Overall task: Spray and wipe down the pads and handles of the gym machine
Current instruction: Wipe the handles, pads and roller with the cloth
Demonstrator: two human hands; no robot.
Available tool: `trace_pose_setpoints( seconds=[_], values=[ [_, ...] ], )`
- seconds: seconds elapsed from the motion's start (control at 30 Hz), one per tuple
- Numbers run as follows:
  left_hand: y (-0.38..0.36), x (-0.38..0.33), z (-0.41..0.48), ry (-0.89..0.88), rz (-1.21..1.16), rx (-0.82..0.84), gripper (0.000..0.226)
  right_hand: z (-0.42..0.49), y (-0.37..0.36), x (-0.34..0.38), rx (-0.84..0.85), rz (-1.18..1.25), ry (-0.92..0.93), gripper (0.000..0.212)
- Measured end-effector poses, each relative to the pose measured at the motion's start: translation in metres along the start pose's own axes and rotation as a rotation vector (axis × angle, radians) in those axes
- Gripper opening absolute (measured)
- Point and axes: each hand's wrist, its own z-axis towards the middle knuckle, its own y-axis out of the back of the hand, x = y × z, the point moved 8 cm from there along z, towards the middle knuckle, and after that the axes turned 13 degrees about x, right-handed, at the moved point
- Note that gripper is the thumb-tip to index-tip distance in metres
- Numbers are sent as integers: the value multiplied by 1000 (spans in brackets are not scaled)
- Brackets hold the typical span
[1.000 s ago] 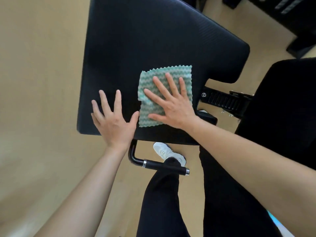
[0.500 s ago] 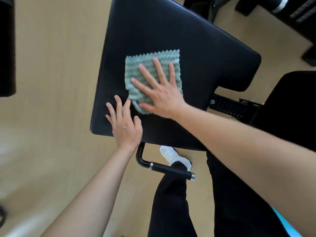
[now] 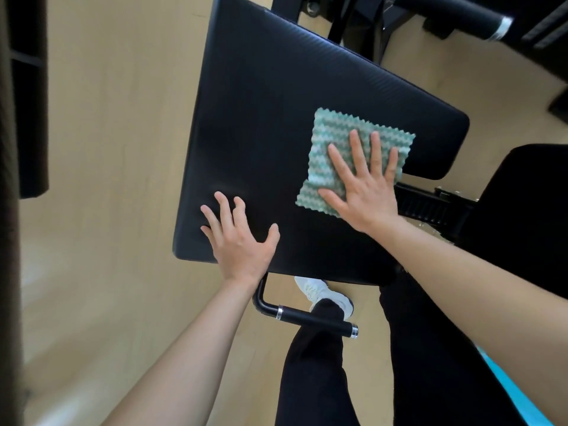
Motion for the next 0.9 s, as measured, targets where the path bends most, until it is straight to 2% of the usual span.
trace_pose_setpoints(
  seconds=[0.13,0.3,0.43,0.53,0.63,0.7,0.9],
  values=[
    [-5,-5,4,11,82,19,107,62,58,1,-67,86,-128,82],
    [-5,-12,8,47,145,62,106,104,103,-2,-71,153,-177,85],
    [-2,-16,8,59,159,77,105,92,95,-24,-84,219,-323,86],
    [-2,-18,7,60,187,81,105,62,71,-51,-124,317,-505,87],
    [-5,-17,7,48,220,74,105,30,41,-64,-129,367,-586,87],
    [-6,-17,6,47,238,76,105,13,23,-56,-88,341,-524,84],
    [2,-20,2,70,263,141,102,-54,-39,21,148,36,-16,73]
  ],
)
